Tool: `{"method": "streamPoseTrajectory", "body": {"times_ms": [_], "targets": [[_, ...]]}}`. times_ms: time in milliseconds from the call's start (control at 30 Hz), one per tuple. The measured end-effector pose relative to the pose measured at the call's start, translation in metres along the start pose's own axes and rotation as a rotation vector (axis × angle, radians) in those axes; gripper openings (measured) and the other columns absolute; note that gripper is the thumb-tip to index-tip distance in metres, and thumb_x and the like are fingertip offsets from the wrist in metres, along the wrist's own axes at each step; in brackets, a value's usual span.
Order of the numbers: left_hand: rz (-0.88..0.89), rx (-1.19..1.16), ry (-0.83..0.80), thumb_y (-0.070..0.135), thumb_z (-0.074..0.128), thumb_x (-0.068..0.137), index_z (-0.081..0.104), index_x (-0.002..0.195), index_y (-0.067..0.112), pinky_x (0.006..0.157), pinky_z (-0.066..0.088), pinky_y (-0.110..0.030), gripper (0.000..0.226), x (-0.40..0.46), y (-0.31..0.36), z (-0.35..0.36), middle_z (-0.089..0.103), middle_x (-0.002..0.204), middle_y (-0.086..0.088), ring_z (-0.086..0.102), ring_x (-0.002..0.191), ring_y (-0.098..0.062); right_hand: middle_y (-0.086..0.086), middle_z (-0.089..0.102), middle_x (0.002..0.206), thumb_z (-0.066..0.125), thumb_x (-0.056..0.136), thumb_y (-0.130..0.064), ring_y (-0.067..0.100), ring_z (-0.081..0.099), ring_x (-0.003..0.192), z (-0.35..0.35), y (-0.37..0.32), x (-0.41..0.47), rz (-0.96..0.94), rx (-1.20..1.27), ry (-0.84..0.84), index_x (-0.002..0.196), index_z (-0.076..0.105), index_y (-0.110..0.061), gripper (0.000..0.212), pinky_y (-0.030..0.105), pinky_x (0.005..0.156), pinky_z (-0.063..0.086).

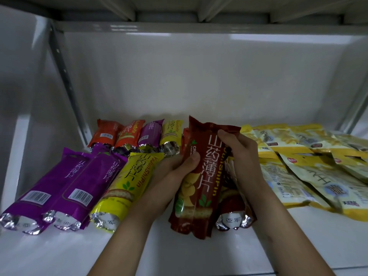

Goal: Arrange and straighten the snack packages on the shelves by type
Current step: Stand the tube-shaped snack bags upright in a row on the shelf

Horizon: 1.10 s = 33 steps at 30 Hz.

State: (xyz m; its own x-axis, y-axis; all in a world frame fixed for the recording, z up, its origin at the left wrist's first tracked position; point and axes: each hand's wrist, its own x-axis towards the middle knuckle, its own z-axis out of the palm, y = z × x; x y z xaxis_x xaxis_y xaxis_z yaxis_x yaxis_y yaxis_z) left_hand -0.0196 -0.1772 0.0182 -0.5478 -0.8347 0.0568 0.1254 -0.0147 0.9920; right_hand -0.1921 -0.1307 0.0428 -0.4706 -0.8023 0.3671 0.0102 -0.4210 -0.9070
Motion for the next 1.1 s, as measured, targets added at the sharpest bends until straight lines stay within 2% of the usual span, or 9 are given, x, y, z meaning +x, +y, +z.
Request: {"method": "streamPoseTrajectory", "body": {"times_ms": [67,133,233,400,533,667,733,933,1100], "targets": [[0.023,0.036,-0.016,0.052,0.073,0.085,0.079,0.108,0.015,0.099,0.058,-0.054,0.045,-0.0002,-0.0009,-0.0008,0.079,0.109,-0.014,0.076,0.101,-0.036,0.005,0.079,0.085,0.07,0.095,-0.031,0.02,0.075,0.077,0.001,-0.0002,-0.0004,0.036,0.013,-0.013,0.089,0.076,-0.003,0.029,0.028,0.07,0.06],[0.035,0.055,-0.043,0.05,0.071,0.085,0.081,0.104,0.015,0.088,0.061,-0.043,0.04,-0.0016,-0.0004,-0.0004,0.08,0.106,-0.013,0.078,0.096,-0.033,0.008,0.078,0.084,0.076,0.087,-0.044,0.024,0.075,0.077,0.0021,-0.0021,-0.0021,0.082,0.019,-0.018,0.087,0.077,-0.002,0.042,0.039,0.078,0.061],[0.021,0.057,-0.105,0.05,0.067,0.085,0.08,0.105,0.014,0.083,0.061,-0.034,0.043,-0.003,0.0003,0.0014,0.08,0.107,-0.012,0.078,0.096,-0.028,0.012,0.078,0.085,0.081,0.085,-0.037,0.031,0.075,0.078,-0.0004,-0.0018,-0.0021,0.106,0.052,0.033,0.083,0.079,-0.007,0.03,0.05,0.084,0.06],[-0.028,0.064,-0.186,0.055,0.078,0.085,0.078,0.113,0.018,0.102,0.056,-0.05,0.046,-0.0034,-0.0016,-0.0003,0.077,0.117,-0.016,0.072,0.112,-0.038,0.008,0.074,0.075,0.079,0.09,-0.023,0.024,0.072,0.07,-0.0007,-0.0019,0.0001,0.043,0.103,0.167,0.08,0.074,-0.005,0.021,0.038,0.068,0.057],[-0.011,0.087,-0.179,0.039,0.079,0.088,0.075,0.116,0.015,0.099,0.058,-0.05,0.037,-0.0039,-0.0022,0.0005,0.079,0.114,-0.01,0.075,0.107,-0.032,-0.001,0.073,0.073,0.074,0.095,-0.027,0.013,0.07,0.067,-0.0034,-0.0043,0.0027,0.059,0.14,0.211,0.076,0.071,-0.01,0.026,0.025,0.061,0.055],[0.018,0.069,-0.076,0.044,0.084,0.079,0.078,0.114,0.015,0.1,0.057,-0.054,0.046,-0.0014,-0.0005,-0.0014,0.08,0.111,-0.01,0.077,0.103,-0.031,-0.002,0.079,0.089,0.064,0.099,-0.041,0.016,0.075,0.084,-0.0004,-0.005,0.0009,0.045,0.043,0.082,0.088,0.077,-0.015,0.032,0.026,0.074,0.058],[0.018,0.062,-0.041,0.048,0.086,0.075,0.078,0.113,0.017,0.101,0.057,-0.055,0.05,-0.0004,-0.0006,-0.0028,0.08,0.11,-0.009,0.077,0.103,-0.029,-0.001,0.081,0.092,0.064,0.099,-0.039,0.014,0.077,0.086,0.0,-0.0042,-0.0001,0.047,0.009,0.042,0.095,0.078,-0.012,0.03,0.021,0.07,0.058],[-0.005,0.016,-0.053,0.064,0.084,0.075,0.081,0.109,0.02,0.105,0.054,-0.059,0.056,0.0022,-0.0046,-0.0014,0.078,0.115,-0.013,0.074,0.111,-0.034,-0.001,0.081,0.089,0.068,0.099,-0.032,0.013,0.076,0.083,-0.0033,0.0003,0.0046,0.056,0.007,0.105,0.089,0.078,-0.011,0.025,0.02,0.069,0.057],[-0.014,-0.035,-0.035,0.047,0.075,0.082,0.081,0.11,0.014,0.109,0.051,-0.058,0.044,0.005,-0.0029,-0.0031,0.078,0.114,-0.015,0.075,0.109,-0.035,0.0,0.08,0.093,0.064,0.101,-0.042,0.016,0.075,0.087,-0.004,0.0007,0.0055,0.036,0.036,0.168,0.091,0.076,-0.01,0.036,0.026,0.077,0.059]]}}
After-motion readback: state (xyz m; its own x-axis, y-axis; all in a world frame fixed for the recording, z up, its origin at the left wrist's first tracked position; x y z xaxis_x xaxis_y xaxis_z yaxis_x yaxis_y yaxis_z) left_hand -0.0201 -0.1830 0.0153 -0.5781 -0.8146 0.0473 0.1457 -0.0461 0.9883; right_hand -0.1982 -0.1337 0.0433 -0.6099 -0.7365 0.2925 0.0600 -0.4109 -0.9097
